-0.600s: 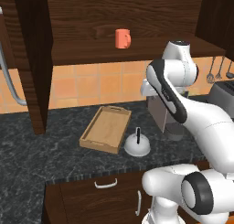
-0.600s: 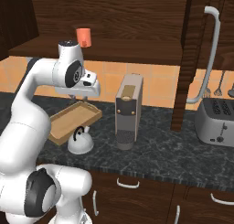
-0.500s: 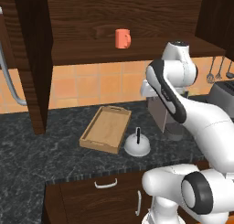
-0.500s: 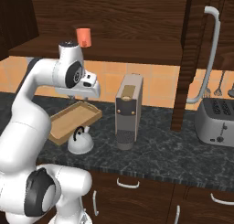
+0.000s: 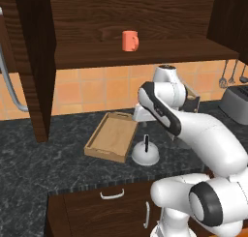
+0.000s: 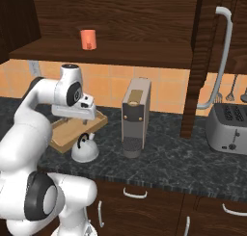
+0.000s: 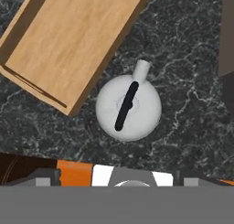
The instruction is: Pick the kettle from the counter and place it on the tray. Then pick the mug from the cabinet and place it on the tray. Then close the cabinet doors.
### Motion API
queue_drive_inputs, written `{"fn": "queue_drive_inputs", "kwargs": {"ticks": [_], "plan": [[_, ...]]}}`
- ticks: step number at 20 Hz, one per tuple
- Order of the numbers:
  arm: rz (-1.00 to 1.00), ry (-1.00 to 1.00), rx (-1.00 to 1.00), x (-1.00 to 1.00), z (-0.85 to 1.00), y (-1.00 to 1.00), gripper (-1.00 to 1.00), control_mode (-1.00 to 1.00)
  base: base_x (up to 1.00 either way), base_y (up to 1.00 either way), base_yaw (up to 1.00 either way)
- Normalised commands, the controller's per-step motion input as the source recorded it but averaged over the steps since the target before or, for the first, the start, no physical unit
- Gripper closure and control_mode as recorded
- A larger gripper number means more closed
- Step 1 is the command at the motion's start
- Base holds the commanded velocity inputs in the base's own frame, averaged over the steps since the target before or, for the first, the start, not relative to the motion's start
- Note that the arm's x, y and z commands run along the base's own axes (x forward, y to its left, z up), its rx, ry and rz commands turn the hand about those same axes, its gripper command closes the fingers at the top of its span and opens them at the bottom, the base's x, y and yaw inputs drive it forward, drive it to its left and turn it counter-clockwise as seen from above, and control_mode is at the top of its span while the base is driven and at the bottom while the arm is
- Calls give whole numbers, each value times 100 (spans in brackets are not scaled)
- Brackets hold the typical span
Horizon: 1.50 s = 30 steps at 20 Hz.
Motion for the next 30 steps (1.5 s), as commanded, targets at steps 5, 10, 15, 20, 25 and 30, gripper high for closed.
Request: {"fn": "queue_drive_inputs", "kwargs": {"ticks": [5, 10, 15, 20, 25, 30], "plan": [[0, -2, -1, 0, -34, 0, -100, -100, 0, 0, 0], [0, -7, -3, 3, -61, 3, -100, -100, 0, 0, 0], [-2, -1, -7, 18, -42, 10, -100, -100, 0, 0, 0], [0, 0, 0, 23, -23, 0, -100, -100, 0, 0, 0], [0, 0, 0, 25, -23, 0, -100, -100, 0, 0, 0], [0, 0, 0, 10, -15, 0, 100, -100, 0, 0, 0]]}}
